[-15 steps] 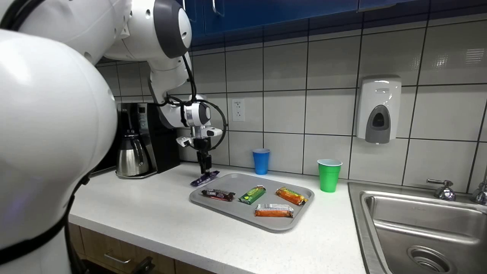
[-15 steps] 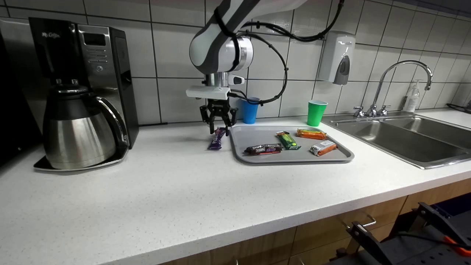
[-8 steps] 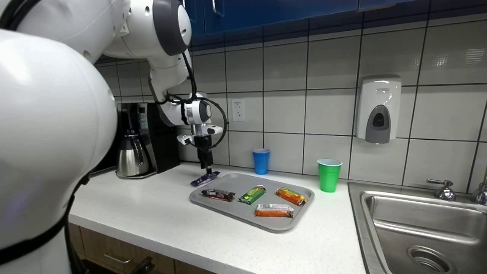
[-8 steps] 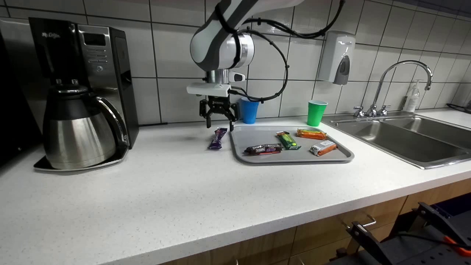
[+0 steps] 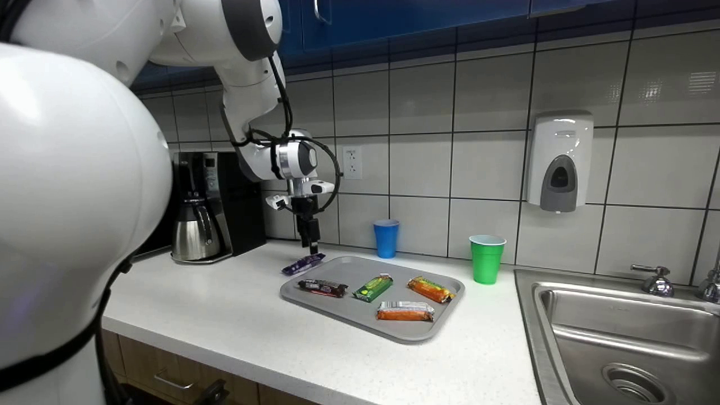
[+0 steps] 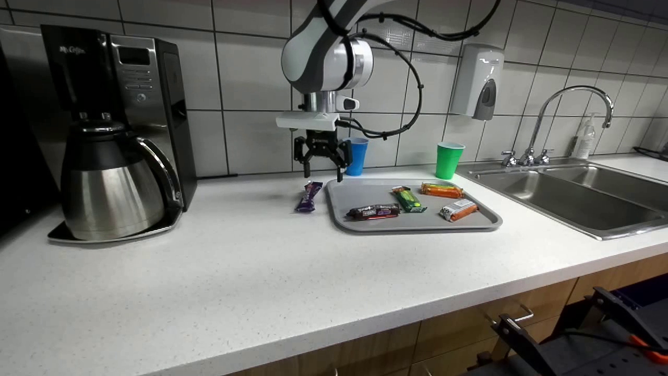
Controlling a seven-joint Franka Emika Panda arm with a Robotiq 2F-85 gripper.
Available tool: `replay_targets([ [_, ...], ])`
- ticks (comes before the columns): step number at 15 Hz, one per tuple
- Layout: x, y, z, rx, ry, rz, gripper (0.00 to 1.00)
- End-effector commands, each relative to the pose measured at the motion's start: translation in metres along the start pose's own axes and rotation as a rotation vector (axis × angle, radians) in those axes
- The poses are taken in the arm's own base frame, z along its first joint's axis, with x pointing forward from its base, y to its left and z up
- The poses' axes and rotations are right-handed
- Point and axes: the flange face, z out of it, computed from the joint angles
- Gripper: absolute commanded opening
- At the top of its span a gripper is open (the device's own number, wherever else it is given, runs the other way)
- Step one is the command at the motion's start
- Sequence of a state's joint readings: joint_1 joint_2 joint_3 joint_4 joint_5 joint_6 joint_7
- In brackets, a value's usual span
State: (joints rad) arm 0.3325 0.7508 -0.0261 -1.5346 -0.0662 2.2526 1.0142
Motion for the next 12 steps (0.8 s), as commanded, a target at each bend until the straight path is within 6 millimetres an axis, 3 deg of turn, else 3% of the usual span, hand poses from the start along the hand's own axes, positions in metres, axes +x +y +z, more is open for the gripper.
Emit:
replay_targets([
  [1, -0.006, 0.029, -0.019, 0.006, -0.001, 0.006, 1.00],
  [12, -0.032, 0.092, -0.029, -0.041, -0.024, 0.047, 1.00],
])
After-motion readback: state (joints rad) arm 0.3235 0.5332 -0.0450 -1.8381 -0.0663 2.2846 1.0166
